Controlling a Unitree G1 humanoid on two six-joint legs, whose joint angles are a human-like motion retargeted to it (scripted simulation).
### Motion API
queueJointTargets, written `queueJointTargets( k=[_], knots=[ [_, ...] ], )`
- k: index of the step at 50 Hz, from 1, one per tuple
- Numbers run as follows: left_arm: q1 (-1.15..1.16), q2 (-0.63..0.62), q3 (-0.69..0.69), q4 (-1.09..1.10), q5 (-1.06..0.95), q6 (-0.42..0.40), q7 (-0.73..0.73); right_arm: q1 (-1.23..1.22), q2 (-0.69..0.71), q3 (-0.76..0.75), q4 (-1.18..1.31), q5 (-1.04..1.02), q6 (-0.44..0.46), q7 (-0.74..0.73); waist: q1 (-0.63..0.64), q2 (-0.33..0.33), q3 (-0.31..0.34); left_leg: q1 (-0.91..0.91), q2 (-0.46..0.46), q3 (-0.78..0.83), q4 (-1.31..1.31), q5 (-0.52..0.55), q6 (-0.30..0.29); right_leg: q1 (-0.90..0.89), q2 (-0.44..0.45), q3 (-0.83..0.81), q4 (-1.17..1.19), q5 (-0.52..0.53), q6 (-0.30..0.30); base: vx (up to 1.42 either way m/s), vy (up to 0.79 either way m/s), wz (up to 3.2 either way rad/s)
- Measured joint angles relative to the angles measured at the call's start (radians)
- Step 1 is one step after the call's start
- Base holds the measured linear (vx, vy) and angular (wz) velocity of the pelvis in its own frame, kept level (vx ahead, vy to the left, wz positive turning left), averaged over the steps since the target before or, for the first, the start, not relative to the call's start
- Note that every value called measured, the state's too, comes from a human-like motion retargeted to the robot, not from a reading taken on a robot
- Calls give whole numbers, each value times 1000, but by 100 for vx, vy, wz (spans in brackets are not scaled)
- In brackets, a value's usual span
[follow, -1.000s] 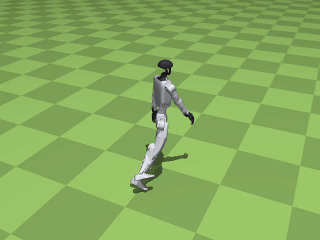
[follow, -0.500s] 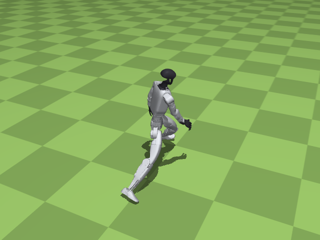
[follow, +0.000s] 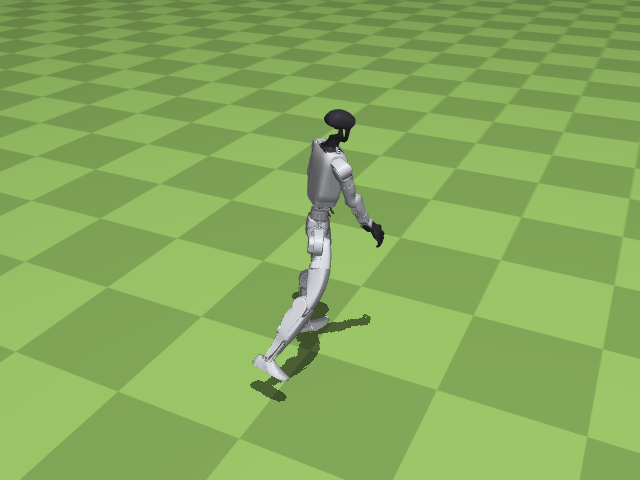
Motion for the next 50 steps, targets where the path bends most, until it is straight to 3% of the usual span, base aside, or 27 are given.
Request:
queueJointTargets(
  k=[8, 17, 23, 28, 33, 35, 37, 40, 41, 42, 43, 44, 45, 46, 47, 50],
  knots=[
    [8, -34, 37, 41, 50, 10, 10, 33, -21, -72, 44, 20, -3, -9, -42, -25, 13, 2, 17, 151, 12, -36, -23, 36, 109, -25, 41, -55, 49, -12, -55, 19],
    [71, -97, 68, 168, 41, 30, -17, 65, -49, -103, 96, -39, 14, -2, -30, -2, 12, 35, -15, 146, -36, -12, -27, 157, 169, -46, 16, -77, 43, 6, -19, 0],
    [115, -142, 76, 233, 24, 36, -8, 60, -73, -108, 46, -45, -3, 6, -11, 19, -7, 42, -13, 139, -36, 12, -26, 164, 125, -17, 12, -53, 45, 11, 15, -25],
    [164, -189, 39, 129, 53, 15, 87, 88, -137, -123, -118, -9, -39, -35, 4, 50, 15, 49, -15, 43, -36, 46, -11, 83, 36, 88, 19, 16, 37, 9, 37, -87],
    [221, -165, -96, -85, 100, -17, 155, 114, -183, -146, -363, 25, -66, -106, -62, 101, 73, 24, -8, 77, 6, 107, -9, -90, -18, 188, -13, 156, 32, -1, 33, -158],
    [246, -108, -152, -176, 101, -30, 158, 131, -198, -142, -484, 34, -76, -115, -116, 51, 112, -17, -2, 118, 50, 153, 1, -175, -89, 217, -80, 257, 49, -9, 13, -185],
    [270, -13, -179, -262, 89, -31, 140, 150, -205, -140, -616, 47, -89, -102, -181, 139, 107, -3, 41, 243, 26, 191, -32, -263, 18, 169, -69, 305, 49, -12, 3, -172],
    [308, 146, -176, -364, 53, -29, 112, 199, -252, -141, -835, 78, -108, -49, -260, 154, 128, -34, 113, 357, 41, 257, -53, -403, 73, 133, -95, 394, 49, -14, -16, -202],
    [318, 200, -153, -394, 2, -54, 149, 218, -302, -153, -927, 129, -123, -29, -252, 91, 173, -146, 489, 75, 116, 150, -87, -461, 71, 198, -119, 425, 49, -13, -31, -255],
    [325, 250, -135, -413, -20, -60, 162, 239, -334, -165, -1003, 158, -130, -14, -263, 67, 194, -186, 614, -23, 156, 115, -97, -506, 74, 222, -124, 443, 49, -9, -19, -163],
    [327, 292, -128, -407, 12, -28, 126, 266, -328, -178, -1045, 139, -124, -7, -313, 119, 170, -84, 240, 248, 125, 223, -55, -526, 89, 165, -94, 434, 49, -4, -6, -49],
    [326, 330, -112, -407, 23, -16, 122, 291, -340, -198, -1092, 147, -127, -2, -343, 111, 175, -49, 127, 315, 152, 230, -35, -551, 80, 166, -89, 435, 49, 0, 0, 0],
    [322, 365, -90, -409, 22, -14, 134, 315, -361, -220, -1141, 168, -134, 2, -364, 72, 194, -48, 145, 280, 207, 187, -25, -577, 59, 197, -96, 441, 49, 6, -21, -65],
    [314, 391, -65, -408, 25, -11, 155, 343, -380, -246, -1181, 169, -123, 17, -384, 47, 234, -61, 516, 410, 342, 476, -173, -562, 53, 224, -81, 416, 32, 11, -28, -89],
    [304, 415, -42, -411, 27, -9, 174, 371, -396, -272, -1215, 176, -117, 22, -395, 29, 266, -70, 760, 476, 437, 645, -274, -554, 59, 249, -76, 399, 19, 11, -29, -113],
    [251, 462, 0, -452, 31, -14, 207, 452, -410, -359, -1269, 234, -133, -12, -366, 2, 309, -83, 699, 262, 467, 459, -286, -574, 142, 315, -121, 404, 1, 3, -25, -160]
  ],
)
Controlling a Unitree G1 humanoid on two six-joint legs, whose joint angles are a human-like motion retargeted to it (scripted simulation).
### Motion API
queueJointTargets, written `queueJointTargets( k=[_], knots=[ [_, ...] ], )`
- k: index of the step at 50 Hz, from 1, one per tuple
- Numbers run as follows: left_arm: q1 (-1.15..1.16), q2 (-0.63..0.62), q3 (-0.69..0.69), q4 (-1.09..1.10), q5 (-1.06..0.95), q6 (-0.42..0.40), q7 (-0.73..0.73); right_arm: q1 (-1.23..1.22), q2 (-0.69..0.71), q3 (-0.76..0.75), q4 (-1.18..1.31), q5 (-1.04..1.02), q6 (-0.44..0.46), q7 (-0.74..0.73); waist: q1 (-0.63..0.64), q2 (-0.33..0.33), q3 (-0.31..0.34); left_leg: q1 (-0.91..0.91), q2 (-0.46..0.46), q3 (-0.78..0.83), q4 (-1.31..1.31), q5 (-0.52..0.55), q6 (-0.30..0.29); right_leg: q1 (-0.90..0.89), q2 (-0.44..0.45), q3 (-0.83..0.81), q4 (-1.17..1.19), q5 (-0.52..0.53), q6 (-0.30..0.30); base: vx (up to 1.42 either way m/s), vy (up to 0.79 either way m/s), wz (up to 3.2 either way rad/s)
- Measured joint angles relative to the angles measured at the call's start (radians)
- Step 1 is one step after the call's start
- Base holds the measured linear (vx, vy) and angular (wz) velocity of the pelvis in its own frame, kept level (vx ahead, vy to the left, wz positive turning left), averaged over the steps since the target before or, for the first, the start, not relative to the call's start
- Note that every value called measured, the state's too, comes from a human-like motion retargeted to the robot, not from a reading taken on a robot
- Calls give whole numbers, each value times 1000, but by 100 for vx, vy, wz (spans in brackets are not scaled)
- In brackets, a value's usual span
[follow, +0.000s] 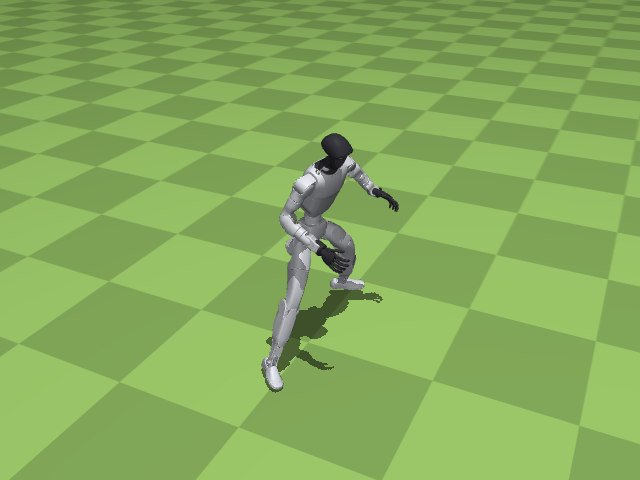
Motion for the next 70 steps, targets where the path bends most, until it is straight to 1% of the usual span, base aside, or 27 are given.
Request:
queueJointTargets(
  k=[2, 5, 7, 9, 10, 12, 13, 15, 16, 18, 20, 22, 24, 28, 30, 34, 37, 40, 43, 47, 49, 52, 55, 57, 63, 67, 70],
  knots=[
    [-51, 8, -9, -54, 6, -10, 10, 62, 2, -58, -18, 43, -12, -9, 37, -30, 16, -2, -92, -222, -8, -95, 3, -8, 45, 53, -31, 11, -4, 5, -17, -176],
    [-126, 0, -84, -161, 15, -36, 12, 158, 5, -127, -35, 111, -40, -15, 82, -71, 19, 5, -244, -565, 18, -198, 24, -11, 106, 126, -66, 28, -4, 6, -7, -166],
    [-178, -9, -170, -237, 28, -55, 7, 215, 3, -162, -48, 157, -58, -13, 81, -91, 9, 9, -297, -673, 71, -221, 43, -20, 138, 170, -59, 34, 7, 6, 5, -128],
    [-236, -14, -269, -301, 61, -77, -15, 265, 4, -189, -64, 195, -78, 1, 54, -99, -7, 32, -288, -685, 96, -230, 39, -33, 173, 207, -25, 35, 32, 5, 9, -91],
    [-263, -15, -318, -329, 84, -89, -32, 289, 7, -198, -73, 212, -89, 12, 32, -98, -17, 51, -263, -673, 94, -234, 26, -40, 196, 219, -1, 35, 48, 2, 3, -77],
    [-355, -13, -421, -363, 140, -102, -65, 322, 11, -232, -94, 257, -97, 43, -9, -63, -29, 98, -162, -623, 50, -232, -18, -69, 273, 195, 54, 40, 48, -2, -1, -66],
    [-420, -21, -478, -371, 169, -101, -80, 335, 7, -262, -105, 286, -95, 61, -31, -60, -28, 116, -159, -599, 31, -228, -18, -86, 272, 187, 75, 44, 48, -4, 5, -39],
    [-547, -40, -580, -386, 227, -92, -102, 359, 2, -315, -119, 341, -86, 82, -73, -62, -23, 125, -181, -576, 36, -234, -18, -118, 226, 157, 106, 36, 48, -1, 11, -18],
    [-604, -51, -624, -394, 253, -84, -110, 370, 5, -337, -120, 368, -82, 81, -83, -66, -23, 123, -196, -573, 56, -247, -18, -128, 177, 125, 107, 16, 48, 8, 13, -11],
    [-692, -74, -695, -416, 294, -72, -121, 394, 14, -364, -112, 414, -76, 69, -97, -79, -27, 134, -228, -567, 96, -284, -18, -129, 56, 32, 101, -40, 48, 22, 9, 0],
    [-764, -99, -740, -440, 314, -64, -131, 403, 18, -378, -90, 454, -74, 45, -103, -94, -19, 164, -253, -564, 109, -311, -18, -99, -71, -121, 83, -93, 35, 28, -8, 10],
    [-806, -117, -747, -470, 301, -65, -131, 389, 17, -384, -61, 480, -75, 17, -80, -106, -17, 193, -268, -536, 86, -307, -18, -84, -136, -260, 34, -70, 14, 23, -26, -26],
    [-812, -125, -728, -508, 265, -69, -125, 363, 9, -386, -35, 490, -75, -10, -52, -107, -22, 211, -265, -506, 65, -300, -18, -101, -161, -332, 15, -7, 11, 21, -32, -44],
    [-746, -127, -644, -578, 195, -73, -121, 294, -39, -388, -14, 469, -74, -39, -27, -54, -42, 183, -207, -479, 67, -299, -18, -249, -161, -306, 158, 86, 16, 18, -32, -29],
    [-701, -130, -613, -591, 189, -76, -121, 263, -68, -390, -22, 452, -82, -42, -35, -18, -48, 160, -173, -478, 71, -299, -18, -330, -157, -268, 260, 89, 16, 16, -27, -7],
    [-615, -130, -571, -590, 221, -84, -123, 188, -125, -387, -47, 432, -110, -52, -63, 72, -48, 129, -97, -452, 66, -287, -17, -452, -121, -243, 405, 31, -20, 13, -23, -27],
    [-538, -130, -539, -583, 254, -95, -124, 141, -142, -372, -68, 420, -133, -60, -76, 122, -56, 130, -69, -406, 47, -257, -9, -511, -80, -246, 430, 6, -39, 11, -13, -65],
    [-429, -135, -494, -570, 270, -109, -112, 136, -125, -353, -85, 403, -150, -67, -74, 140, -73, 143, -70, -386, 40, -208, -15, -542, -31, -243, 409, 10, -46, 11, -7, -83],
    [-309, -155, -435, -546, 260, -116, -85, 178, -92, -341, -97, 387, -154, -73, -74, 118, -96, 133, -132, -442, 67, -155, -18, -551, -10, -208, 360, 42, -46, 10, 3, -56],
    [-191, -196, -372, -485, 248, -124, -58, 264, -44, -338, -94, 383, -156, -64, -97, 65, -129, 120, -248, -527, 90, -114, -18, -533, -49, -144, 298, 82, -25, 6, 12, 11],
    [-156, -215, -351, -455, 233, -120, -53, 300, -20, -343, -86, 391, -149, -63, -107, 58, -143, 128, -259, -521, 78, -115, -18, -502, -65, -148, 265, 97, -20, -1, 13, 39],
    [-131, -244, -336, -413, 196, -111, -49, 332, 20, -352, -66, 402, -135, -69, -127, 62, -153, 156, -225, -455, 39, -136, -18, -436, -85, -190, 223, 114, -15, -8, 13, 57],
    [-150, -278, -338, -369, 148, -96, -42, 336, 60, -364, -42, 412, -116, -86, -158, 57, -138, 198, -204, -379, -20, -163, -18, -345, -123, -237, 162, 141, -9, -12, 19, 88],
    [-192, -300, -353, -333, 126, -80, -26, 333, 87, -376, -30, 419, -104, -100, -181, 41, -115, 219, -220, -377, -55, -173, -18, -270, -163, -266, 112, 162, -5, -12, 23, 113],
    [-394, -358, -425, -220, 163, -34, 27, 335, 154, -424, -18, 442, -84, -114, -195, -3, -43, 239, -287, -487, -133, -172, -18, -58, -288, -400, 15, 172, 24, -8, 17, 107],
    [-484, -377, -439, -205, 198, -31, 38, 333, 155, -445, -23, 441, -81, -102, -150, -1, -31, 248, -279, -512, -190, -167, -16, -21, -335, -481, 63, 130, 35, -4, 2, 52],
    [-509, -381, -430, -219, 193, -37, 40, 306, 119, -457, -29, 437, -80, -97, -123, 6, -22, 239, -257, -524, -194, -169, -16, -53, -368, -482, 163, 92, 31, -1, -10, 28]
  ],
)
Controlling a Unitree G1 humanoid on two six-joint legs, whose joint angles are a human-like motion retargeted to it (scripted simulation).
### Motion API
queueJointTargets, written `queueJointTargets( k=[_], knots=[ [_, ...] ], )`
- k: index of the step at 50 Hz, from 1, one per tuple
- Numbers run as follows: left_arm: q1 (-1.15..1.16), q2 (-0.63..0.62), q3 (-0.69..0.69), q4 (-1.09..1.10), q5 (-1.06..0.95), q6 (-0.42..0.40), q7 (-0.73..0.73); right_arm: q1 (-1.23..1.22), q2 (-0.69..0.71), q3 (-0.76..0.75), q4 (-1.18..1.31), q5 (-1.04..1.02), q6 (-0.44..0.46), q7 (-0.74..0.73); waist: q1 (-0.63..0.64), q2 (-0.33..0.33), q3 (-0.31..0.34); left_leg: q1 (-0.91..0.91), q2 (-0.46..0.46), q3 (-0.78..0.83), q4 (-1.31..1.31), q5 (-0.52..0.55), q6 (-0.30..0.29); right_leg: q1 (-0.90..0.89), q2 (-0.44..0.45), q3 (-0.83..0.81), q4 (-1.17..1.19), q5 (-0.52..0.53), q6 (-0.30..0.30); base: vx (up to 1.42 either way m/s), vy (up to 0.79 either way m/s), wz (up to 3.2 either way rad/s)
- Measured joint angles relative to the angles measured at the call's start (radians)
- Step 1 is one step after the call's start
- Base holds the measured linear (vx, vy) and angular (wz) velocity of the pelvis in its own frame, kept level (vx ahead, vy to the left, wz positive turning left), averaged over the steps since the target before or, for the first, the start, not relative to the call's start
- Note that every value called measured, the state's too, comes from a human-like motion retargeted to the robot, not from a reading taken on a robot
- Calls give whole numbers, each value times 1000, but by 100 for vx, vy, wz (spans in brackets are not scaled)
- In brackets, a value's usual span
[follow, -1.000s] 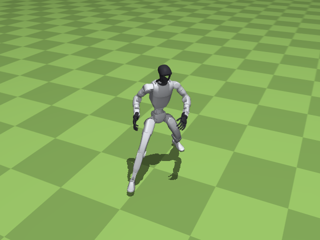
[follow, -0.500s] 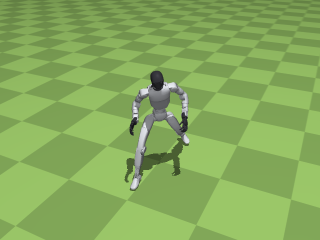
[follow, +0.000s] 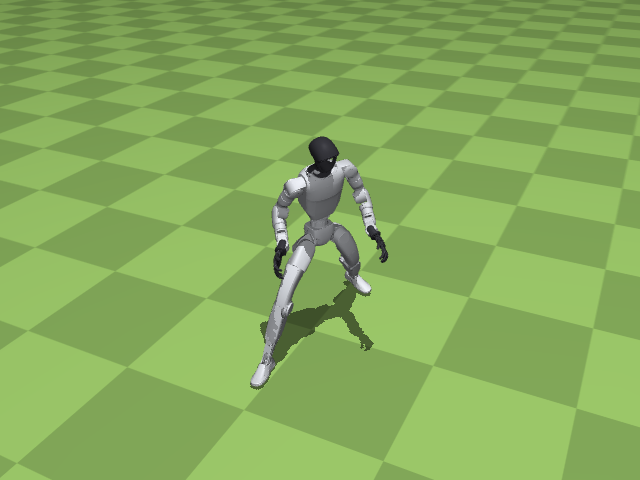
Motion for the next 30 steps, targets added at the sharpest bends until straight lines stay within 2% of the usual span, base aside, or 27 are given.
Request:
queueJointTargets(
  k=[5, 10, 12, 13, 17, 20, 25, 30],
  knots=[
    [46, 5, 46, -29, -49, -9, 1, -91, -104, 7, -13, -7, -10, 0, 19, 29, 10, -37, 70, -20, 50, -6, -3, -136, -25, 93, 238, -82, -5, 5, -24, 4],
    [151, 8, 128, -38, -110, -12, -19, -230, -177, 49, -23, -20, -29, -1, 16, 78, -2, -41, 173, 2, 42, 41, -3, -304, -23, 172, 510, -227, -7, 12, -37, -28],
    [244, 13, 256, -95, -156, 117, -71, -337, -200, 167, 4, -72, 66, -105, 14, 98, -5, -29, 184, 80, 2, 125, -3, -355, 26, 159, 509, -217, 17, 6, -35, -68],
    [269, 12, 269, -98, -158, 126, -77, -356, -194, 175, 1, -77, 67, -114, 2, 97, -9, -36, 187, 92, -2, 155, -3, -373, 10, 173, 548, -242, 17, 19, -35, 14],
    [334, 7, 295, -85, -137, 151, -105, -392, -151, 179, 4, -90, 62, -145, -73, 75, -7, -88, 169, 163, -17, 299, -3, -385, -89, 206, 654, -318, 15, 21, -33, 98],
    [366, 0, 308, -72, -107, 163, -132, -379, -111, 176, 4, -91, 54, -164, -109, 67, -16, -133, 160, 254, -42, 415, -3, -364, -142, 177, 682, -343, -11, 8, -28, 92],
    [431, -25, 319, -86, -87, 163, -167, -315, -77, 175, 3, -90, 44, -172, -112, 62, -56, -152, 139, 413, -126, 566, -3, -325, -178, 111, 666, -334, -46, 3, -14, 51],
    [464, -36, 330, -107, -99, 155, -179, -289, -55, 193, 10, -111, 49, -168, -99, 22, -56, -136, 114, 509, -171, 640, -3, -274, -187, 66, 606, -282, -56, -2, 6, 14]
  ],
)
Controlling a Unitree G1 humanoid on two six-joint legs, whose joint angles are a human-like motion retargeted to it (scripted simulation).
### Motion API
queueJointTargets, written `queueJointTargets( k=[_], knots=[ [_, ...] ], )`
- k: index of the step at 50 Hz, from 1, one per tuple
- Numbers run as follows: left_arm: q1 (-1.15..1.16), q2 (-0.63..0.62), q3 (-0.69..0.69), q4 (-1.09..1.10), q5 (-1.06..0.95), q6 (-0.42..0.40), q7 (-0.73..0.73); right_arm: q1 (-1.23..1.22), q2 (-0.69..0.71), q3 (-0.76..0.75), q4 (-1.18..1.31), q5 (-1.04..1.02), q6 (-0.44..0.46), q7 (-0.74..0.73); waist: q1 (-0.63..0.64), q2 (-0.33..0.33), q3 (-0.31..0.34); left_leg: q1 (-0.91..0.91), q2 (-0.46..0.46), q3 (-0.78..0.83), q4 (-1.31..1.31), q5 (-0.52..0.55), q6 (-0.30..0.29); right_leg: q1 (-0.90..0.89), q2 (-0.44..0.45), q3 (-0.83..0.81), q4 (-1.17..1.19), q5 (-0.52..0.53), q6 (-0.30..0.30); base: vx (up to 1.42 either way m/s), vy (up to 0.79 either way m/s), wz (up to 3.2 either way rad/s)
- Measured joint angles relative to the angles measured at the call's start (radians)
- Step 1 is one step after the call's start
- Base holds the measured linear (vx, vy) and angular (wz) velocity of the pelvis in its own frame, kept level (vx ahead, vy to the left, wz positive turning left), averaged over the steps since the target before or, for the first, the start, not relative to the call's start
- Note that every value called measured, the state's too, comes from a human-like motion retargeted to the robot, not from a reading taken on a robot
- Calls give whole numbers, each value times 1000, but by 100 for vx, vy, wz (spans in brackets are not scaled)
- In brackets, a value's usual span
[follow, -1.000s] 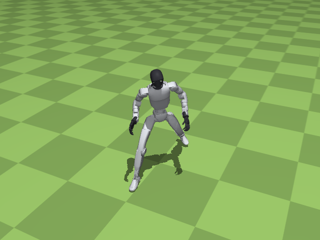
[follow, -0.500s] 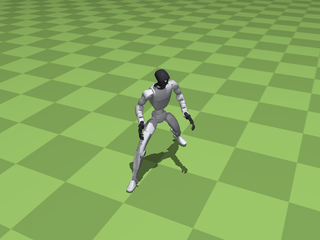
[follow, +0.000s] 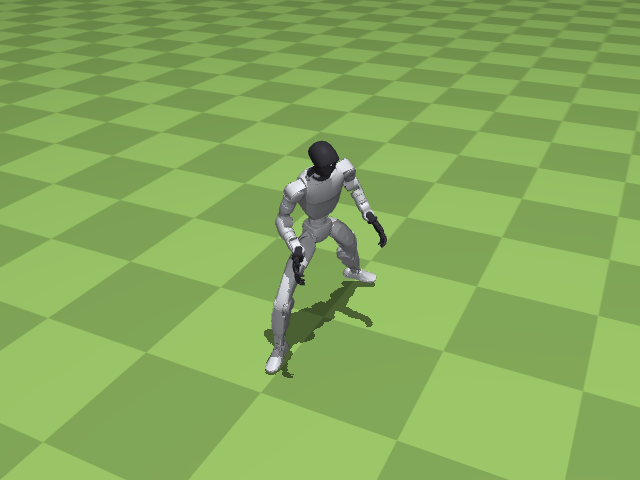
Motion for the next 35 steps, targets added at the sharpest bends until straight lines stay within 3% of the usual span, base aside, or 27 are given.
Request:
queueJointTargets(
  k=[5, 10, 16, 20, 27, 35],
  knots=[
    [-37, 18, -8, 10, 5, -10, 4, 7, 29, 40, 9, -25, 16, 8, 27, -76, 33, -8, -29, 28, 49, -26, 0, 64, 8, -36, -134, 95, 8, -8, 24, -3],
    [-121, 57, -36, 43, 25, -24, 21, 52, 51, 120, -1, -46, 34, 39, 69, -164, 62, -63, -64, 19, 173, -124, 0, 158, 45, -94, -373, 231, 28, -13, 36, -7],
    [-254, 109, -81, 111, 57, -30, 42, 118, 36, 231, -32, -127, 59, 183, 124, -244, 80, -183, -94, -4, 350, -219, 0, 301, 126, -200, -751, 415, 46, -15, 33, 6],
    [-352, 155, -114, 138, 73, -27, 49, 117, 2, 282, -45, -257, 79, 300, 165, -270, 103, -252, -98, -31, 436, -250, 0, 346, 169, -214, -911, 480, 60, -13, 17, 13],
    [-499, 218, -149, 122, 28, -23, 28, 20, -69, 340, -57, -455, 109, 434, 237, -246, 133, -317, -67, -41, 457, -259, 0, 219, 170, -143, -822, 456, 65, -7, -4, -4],
    [-479, 206, -73, 94, -123, 3, 19, -51, -69, 366, -54, -451, 125, 443, 246, -153, 88, -233, 75, -35, 259, -166, 0, -53, 169, -18, -288, 152, 34, 7, -39, -31]
  ],
)
